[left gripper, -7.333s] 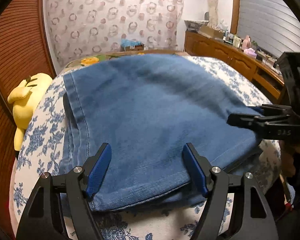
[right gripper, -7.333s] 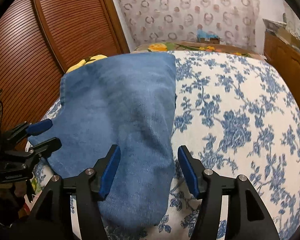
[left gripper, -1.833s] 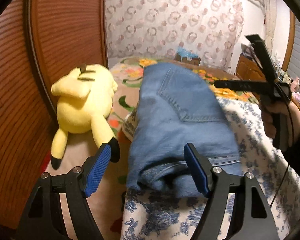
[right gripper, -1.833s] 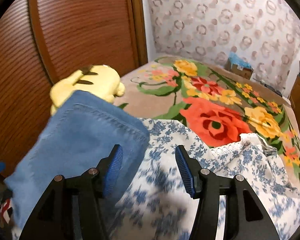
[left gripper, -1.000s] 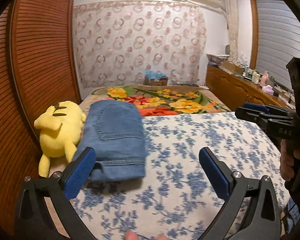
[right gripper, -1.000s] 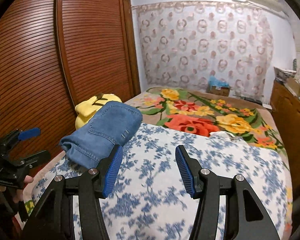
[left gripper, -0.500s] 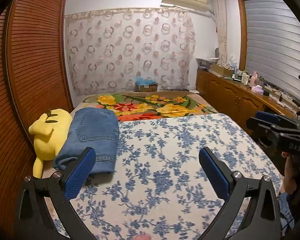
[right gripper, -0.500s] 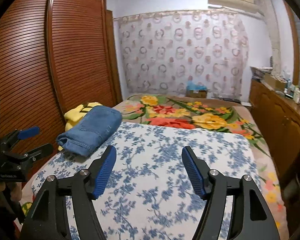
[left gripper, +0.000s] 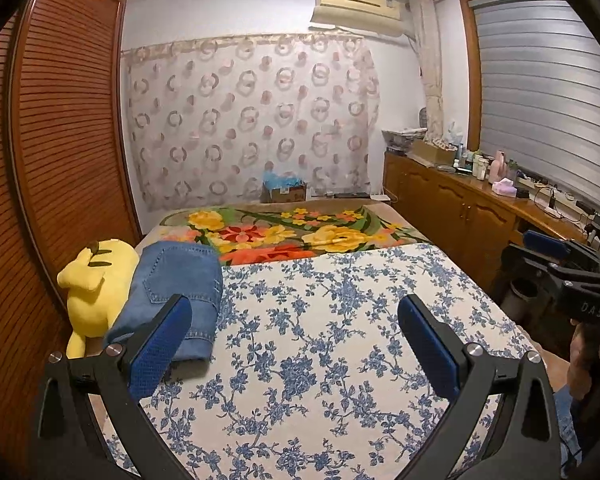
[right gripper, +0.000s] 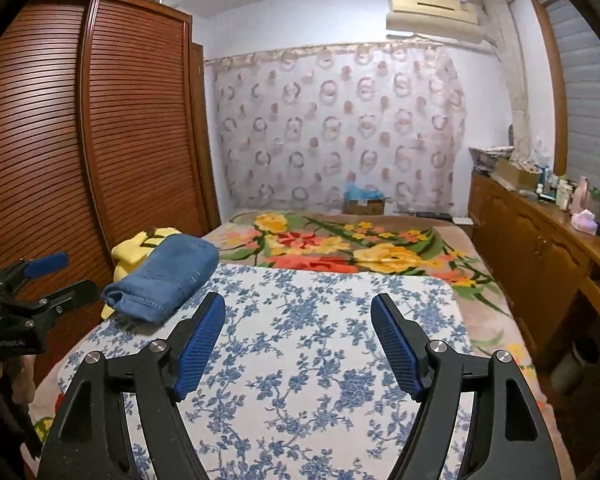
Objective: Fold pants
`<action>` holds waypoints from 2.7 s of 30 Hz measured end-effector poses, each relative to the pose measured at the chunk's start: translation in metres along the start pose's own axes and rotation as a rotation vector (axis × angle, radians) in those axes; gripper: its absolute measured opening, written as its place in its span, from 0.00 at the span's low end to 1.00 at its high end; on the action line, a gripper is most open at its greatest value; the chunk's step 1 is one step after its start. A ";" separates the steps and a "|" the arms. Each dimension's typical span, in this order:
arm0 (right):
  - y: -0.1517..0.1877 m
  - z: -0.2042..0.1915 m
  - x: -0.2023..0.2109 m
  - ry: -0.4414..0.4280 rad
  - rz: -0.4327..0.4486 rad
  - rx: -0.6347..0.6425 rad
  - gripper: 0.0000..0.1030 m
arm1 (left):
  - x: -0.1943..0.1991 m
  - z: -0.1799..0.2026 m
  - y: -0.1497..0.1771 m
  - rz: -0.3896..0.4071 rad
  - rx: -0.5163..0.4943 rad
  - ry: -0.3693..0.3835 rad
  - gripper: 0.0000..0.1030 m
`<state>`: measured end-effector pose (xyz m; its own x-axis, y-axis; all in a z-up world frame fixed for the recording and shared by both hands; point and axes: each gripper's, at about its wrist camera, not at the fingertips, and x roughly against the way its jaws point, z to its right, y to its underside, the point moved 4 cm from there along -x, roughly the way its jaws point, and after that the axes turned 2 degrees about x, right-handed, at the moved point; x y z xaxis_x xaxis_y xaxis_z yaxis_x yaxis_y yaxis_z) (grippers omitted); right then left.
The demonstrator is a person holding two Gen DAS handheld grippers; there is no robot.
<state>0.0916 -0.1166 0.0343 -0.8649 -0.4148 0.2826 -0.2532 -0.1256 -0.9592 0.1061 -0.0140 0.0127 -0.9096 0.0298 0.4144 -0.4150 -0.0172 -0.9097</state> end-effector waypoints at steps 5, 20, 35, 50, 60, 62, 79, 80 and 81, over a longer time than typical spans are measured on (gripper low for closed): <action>-0.004 -0.004 0.017 0.023 0.032 0.004 0.75 | 0.011 0.005 -0.009 0.032 0.002 0.009 1.00; 0.000 -0.006 0.026 0.032 0.064 0.000 0.75 | 0.023 -0.001 -0.015 0.066 0.031 -0.006 1.00; -0.002 -0.003 0.024 0.027 0.062 0.002 0.75 | 0.021 -0.001 -0.013 0.059 0.032 -0.009 1.00; -0.001 -0.004 0.021 0.026 0.059 0.002 0.75 | 0.022 -0.002 -0.011 0.058 0.032 -0.012 1.00; -0.001 -0.003 0.021 0.025 0.060 0.001 0.75 | 0.022 -0.002 -0.012 0.059 0.033 -0.012 1.00; -0.001 -0.003 0.021 0.025 0.059 0.002 0.75 | 0.022 -0.002 -0.012 0.058 0.033 -0.012 1.00; 0.000 -0.002 0.021 0.023 0.059 -0.002 0.75 | 0.022 -0.001 -0.012 0.057 0.033 -0.012 1.00; -0.001 -0.002 0.021 0.023 0.058 -0.002 0.75 | 0.022 -0.001 -0.012 0.057 0.033 -0.012 1.00; 0.000 -0.003 0.021 0.025 0.059 -0.002 0.75 | 0.022 -0.001 -0.012 0.058 0.032 -0.013 1.00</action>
<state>0.0726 -0.1225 0.0406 -0.8890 -0.3987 0.2251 -0.2019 -0.0998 -0.9743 0.0915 -0.0123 0.0328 -0.9323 0.0150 0.3614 -0.3617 -0.0508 -0.9309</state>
